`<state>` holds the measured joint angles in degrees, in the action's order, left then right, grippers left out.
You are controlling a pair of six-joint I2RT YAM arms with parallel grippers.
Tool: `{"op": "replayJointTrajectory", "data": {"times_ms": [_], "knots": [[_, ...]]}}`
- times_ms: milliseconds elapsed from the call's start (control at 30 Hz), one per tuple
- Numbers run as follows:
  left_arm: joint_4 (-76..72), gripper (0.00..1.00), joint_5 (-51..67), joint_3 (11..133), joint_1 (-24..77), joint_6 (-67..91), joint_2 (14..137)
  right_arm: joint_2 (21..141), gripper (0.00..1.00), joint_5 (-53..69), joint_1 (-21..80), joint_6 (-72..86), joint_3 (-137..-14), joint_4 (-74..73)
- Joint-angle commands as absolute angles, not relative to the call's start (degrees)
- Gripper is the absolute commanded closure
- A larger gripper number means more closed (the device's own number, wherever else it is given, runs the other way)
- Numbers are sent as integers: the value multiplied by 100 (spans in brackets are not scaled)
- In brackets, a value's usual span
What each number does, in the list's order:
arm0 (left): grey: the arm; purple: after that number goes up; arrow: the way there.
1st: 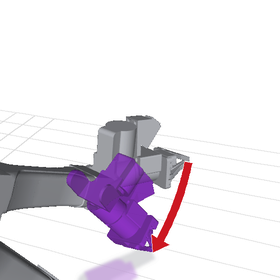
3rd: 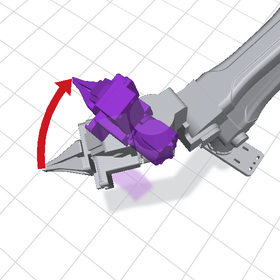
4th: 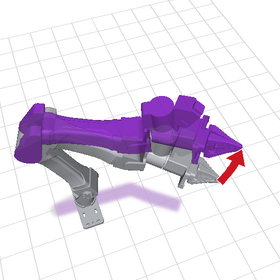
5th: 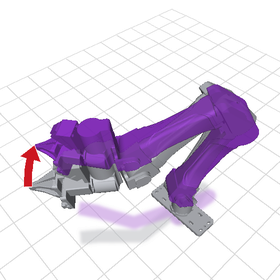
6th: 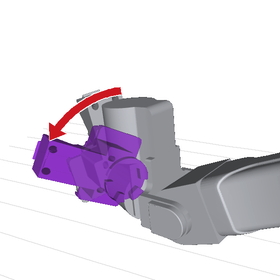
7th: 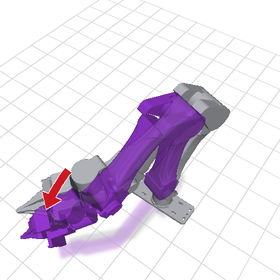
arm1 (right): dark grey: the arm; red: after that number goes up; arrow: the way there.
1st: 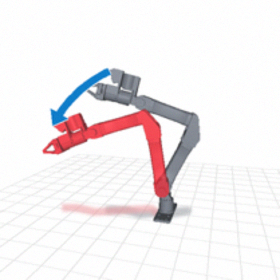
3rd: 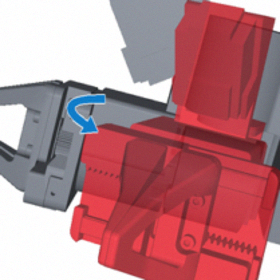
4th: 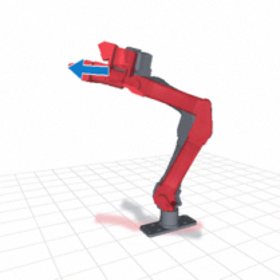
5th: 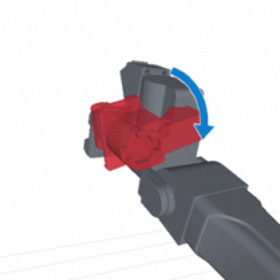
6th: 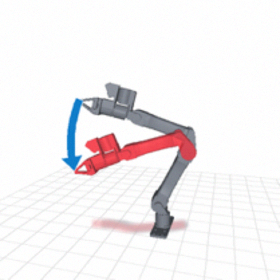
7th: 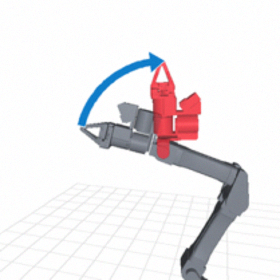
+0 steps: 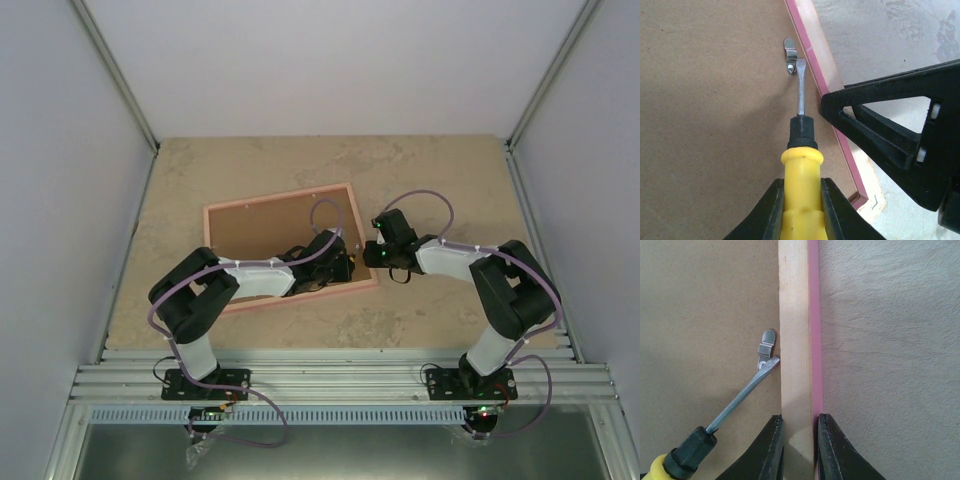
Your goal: Take the photo out of the frame
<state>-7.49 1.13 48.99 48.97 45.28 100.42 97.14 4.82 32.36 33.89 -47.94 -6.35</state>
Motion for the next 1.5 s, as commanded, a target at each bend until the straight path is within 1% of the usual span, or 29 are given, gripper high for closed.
{"op": "replayJointTrajectory", "data": {"times_ms": [0, 367, 533, 833, 1200, 1467], "knots": [[-721, 100, -520, 4704, 4790, 4791, 10054, 9819, 99, 607, 3287, 3560, -4804, -791], [-650, 100, -727, 4610, 4790, 4950, 9978, 9809, 100, 515, 3287, 3592, -4807, -819], [-726, 100, -875, 4420, 4790, 5136, 9762, 9811, 99, 482, 3287, 3608, -4801, -817], [-1031, 100, -643, 4176, 4790, 5336, 9547, 9843, 100, 492, 3287, 3605, -4802, -812], [-970, 100, -840, 3863, 4786, 5144, 8659, 9781, 100, 415, 3172, 3618, -4760, -820], [-838, 100, -820, 3548, 4463, 4985, 8034, 9476, 100, 203, 2723, 3727, -4458, -816]]}}
